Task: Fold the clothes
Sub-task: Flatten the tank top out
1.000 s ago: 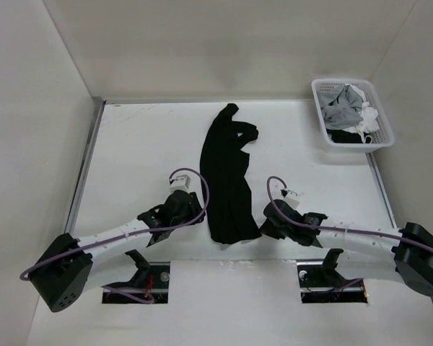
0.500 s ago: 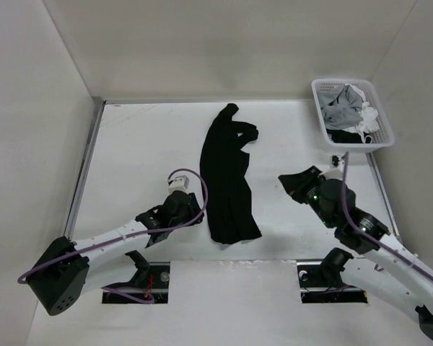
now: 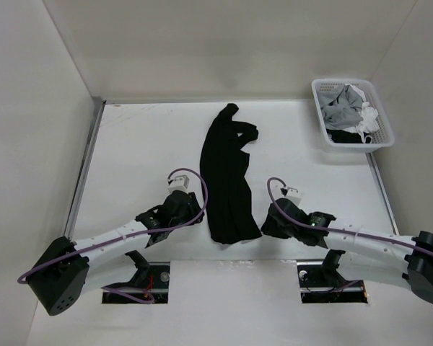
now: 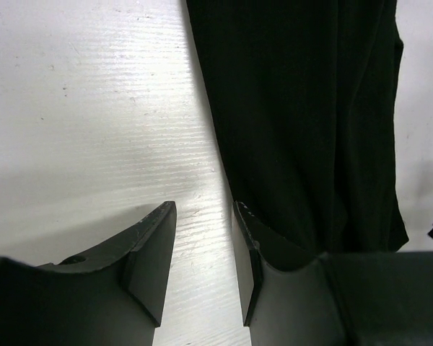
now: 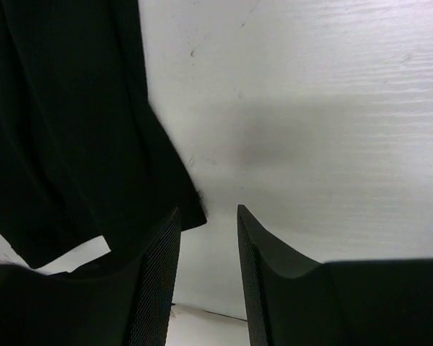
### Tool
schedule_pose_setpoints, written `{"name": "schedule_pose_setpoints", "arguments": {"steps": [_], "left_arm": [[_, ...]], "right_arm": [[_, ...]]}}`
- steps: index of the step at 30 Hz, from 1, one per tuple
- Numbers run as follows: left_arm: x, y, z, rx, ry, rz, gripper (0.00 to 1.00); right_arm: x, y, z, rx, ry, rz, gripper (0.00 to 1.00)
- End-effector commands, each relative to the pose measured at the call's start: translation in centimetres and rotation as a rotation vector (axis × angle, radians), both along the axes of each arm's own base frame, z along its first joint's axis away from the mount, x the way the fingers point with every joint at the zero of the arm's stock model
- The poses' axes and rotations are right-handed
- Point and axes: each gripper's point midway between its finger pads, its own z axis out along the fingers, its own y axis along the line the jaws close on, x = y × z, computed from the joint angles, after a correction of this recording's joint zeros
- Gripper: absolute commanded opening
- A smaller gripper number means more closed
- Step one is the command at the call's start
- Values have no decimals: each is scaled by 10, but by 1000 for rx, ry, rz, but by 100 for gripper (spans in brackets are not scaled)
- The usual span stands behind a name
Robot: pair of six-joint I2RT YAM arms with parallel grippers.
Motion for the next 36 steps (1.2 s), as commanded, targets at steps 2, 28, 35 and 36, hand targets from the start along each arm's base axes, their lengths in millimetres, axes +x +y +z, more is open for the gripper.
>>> {"name": "schedule_pose_setpoints", "arguments": {"steps": [2,28,35,36], "left_arm": [[8,-6,10,-46,-46,9,35],[16,-3,18,-46,-65,27,35],[10,-21,9,-21,-25,-23,35],[8,-26,8,-19,-20,-35,35]], "right_arm": [[0,21,1,93,5,25,42],[55,-9,200,400,-528,-119,0],[62,-76,275,414,-752,-295,0],[65,-79,272,400,-750,-308,0]]}}
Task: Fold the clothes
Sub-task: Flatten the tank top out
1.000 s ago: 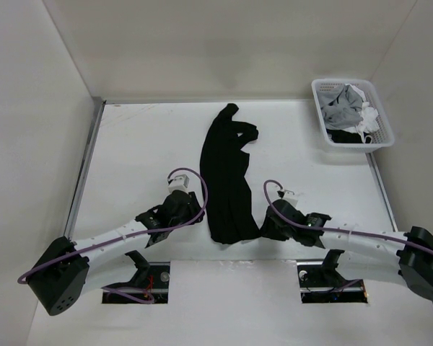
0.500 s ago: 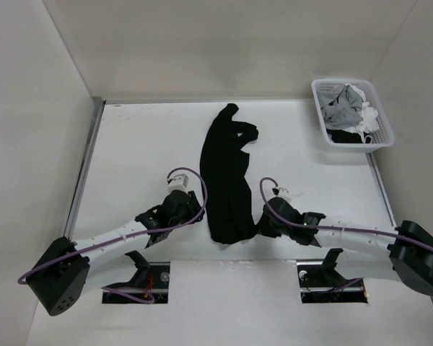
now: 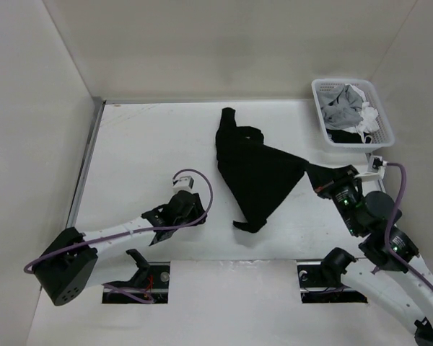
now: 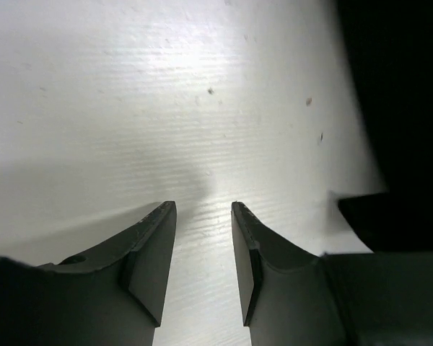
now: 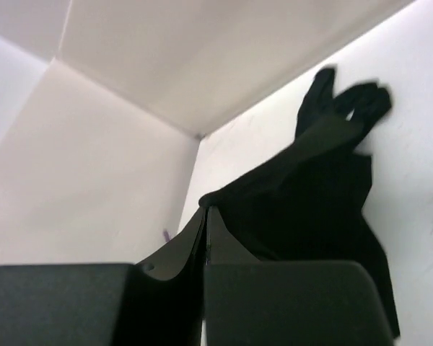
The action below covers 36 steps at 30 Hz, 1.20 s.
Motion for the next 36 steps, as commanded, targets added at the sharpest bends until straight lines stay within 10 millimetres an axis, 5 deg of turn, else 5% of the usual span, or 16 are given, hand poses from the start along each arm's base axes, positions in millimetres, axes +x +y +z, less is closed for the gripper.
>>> {"name": "schedule_pose_setpoints", "arguments": {"steps": [1,5,12,28,31,36], "left_arm": [[5,-24,15,-31,-25,-33,35],[-3,-46,15,-36,-18,-83,37],[-28,-107,23,-128,-10,-229,45],[-42,-164,17,-388,174,-202,52],[-51,-169,8,-395,218,-218,44],[-40,-158,10,-402,215,-166,8]], "right_arm": [[14,-15,-36,-141,85,-91,0],[21,-14,-51,-156,111,-109,0],[33,-5,-26,-188,56,-104,0],[36,18,-45,-208,74,-23,0],[35,18,-45,-204,71,-20,0],[38,21,-43,-207,62,-14,0]]}}
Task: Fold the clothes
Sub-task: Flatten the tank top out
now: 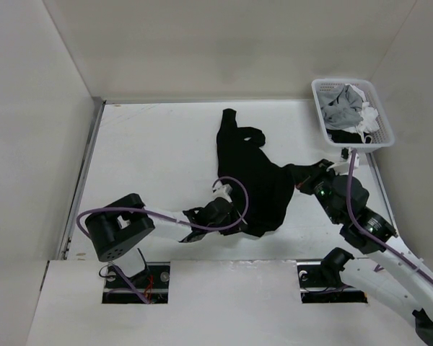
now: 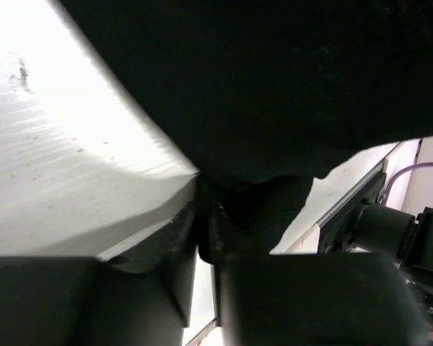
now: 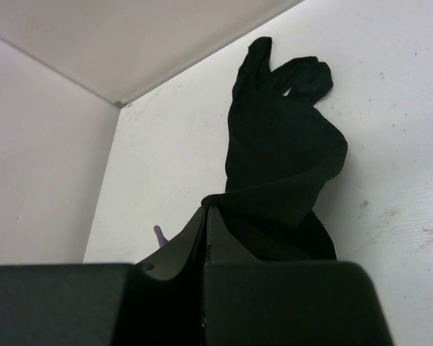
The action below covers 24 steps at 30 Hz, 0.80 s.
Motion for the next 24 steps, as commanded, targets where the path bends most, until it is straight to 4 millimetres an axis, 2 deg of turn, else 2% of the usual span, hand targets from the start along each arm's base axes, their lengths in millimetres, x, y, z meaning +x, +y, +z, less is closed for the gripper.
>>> {"name": "schedule_pose_setpoints", "arguments": {"steps": [1,3,4,5,7,9,11,12,14,16,17,19,22,24], "left_arm": [[20,3,26,-71,-19,61,6],[57,21,54,-82,-84,133,5],[81,34,77,-87,-125,180,4],[104,49,104,-88,-175,229,4],[148,85,178,-96,-324,338,3],[165,113,253,-67,-503,402,4],[162,133,293,4,-615,453,5],[158,139,299,36,-643,468,5],[143,149,290,124,-667,486,6],[123,158,257,213,-648,490,7],[113,165,238,256,-633,495,8],[90,180,198,334,-589,508,10],[58,199,123,416,-448,505,20],[40,204,83,436,-346,487,27]], "right_arm": [[6,10,19,35,-66,26,0],[15,18,32,27,-98,47,0],[21,21,43,28,-120,51,0],[26,24,60,38,-148,62,0],[32,25,102,64,-227,77,0],[26,26,145,102,-313,102,0],[18,23,167,122,-365,109,0],[13,23,169,132,-371,120,0],[2,27,156,152,-353,152,0],[-9,36,117,178,-277,191,0],[-14,40,92,190,-230,208,0],[-25,45,29,209,-92,226,0],[-42,42,-66,211,110,200,0],[-52,36,-108,203,210,170,0]]}}
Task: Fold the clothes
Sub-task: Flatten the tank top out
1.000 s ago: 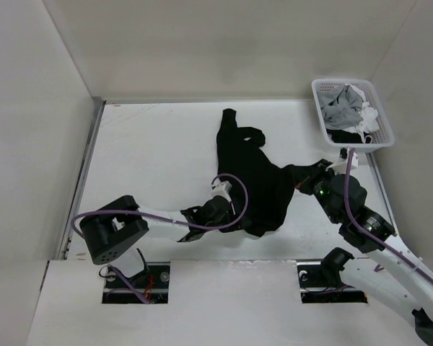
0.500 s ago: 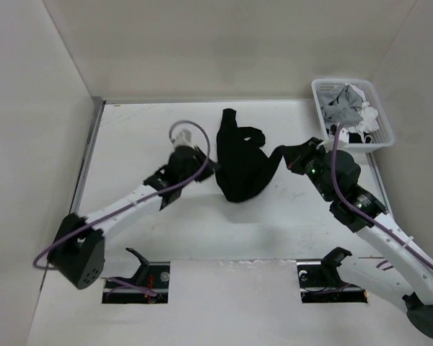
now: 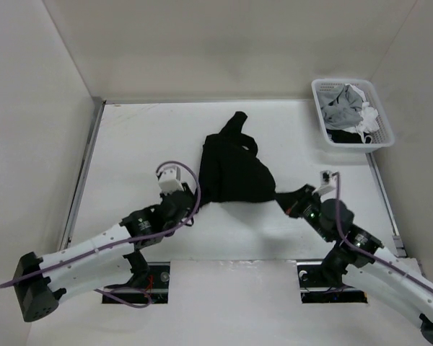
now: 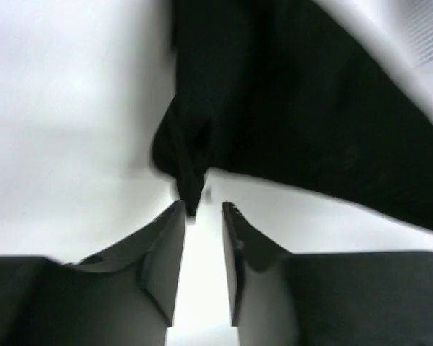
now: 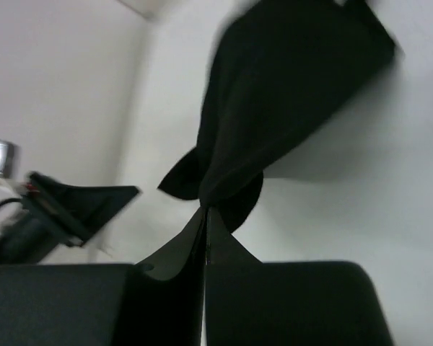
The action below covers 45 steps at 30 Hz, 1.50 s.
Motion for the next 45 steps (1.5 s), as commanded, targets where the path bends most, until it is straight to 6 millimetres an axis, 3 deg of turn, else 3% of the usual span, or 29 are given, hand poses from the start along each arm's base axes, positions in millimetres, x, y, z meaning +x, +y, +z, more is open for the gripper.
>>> {"name": "schedule_pose_setpoints", "arguments": {"steps": [1,3,6,8,13,17,23,29,41,45], "left_arm": [[-26,41,-68,102,171,120,30],[-29,44,-67,89,171,122,34],[-23,48,-50,66,119,140,39],[-19,48,-49,69,122,144,40],[-15,45,-72,150,193,112,44],[-6,52,-87,197,206,126,43],[0,44,-108,120,263,86,39],[6,54,-122,99,297,108,35],[0,62,-145,148,381,129,25],[0,70,-146,157,388,172,28]], "right_arm": [[-15,-13,-69,-10,217,-62,0],[-17,-25,-77,-38,233,-107,0],[-15,-33,-68,-74,204,-137,0],[-12,-32,-66,-102,197,-138,0],[-3,-33,-68,-140,182,-158,0],[7,-33,-56,-142,141,-160,0],[15,-26,-54,-142,131,-132,0],[15,-22,-63,-145,147,-112,0],[16,-24,-64,-144,151,-122,0],[17,-25,-62,-140,146,-123,0]]}}
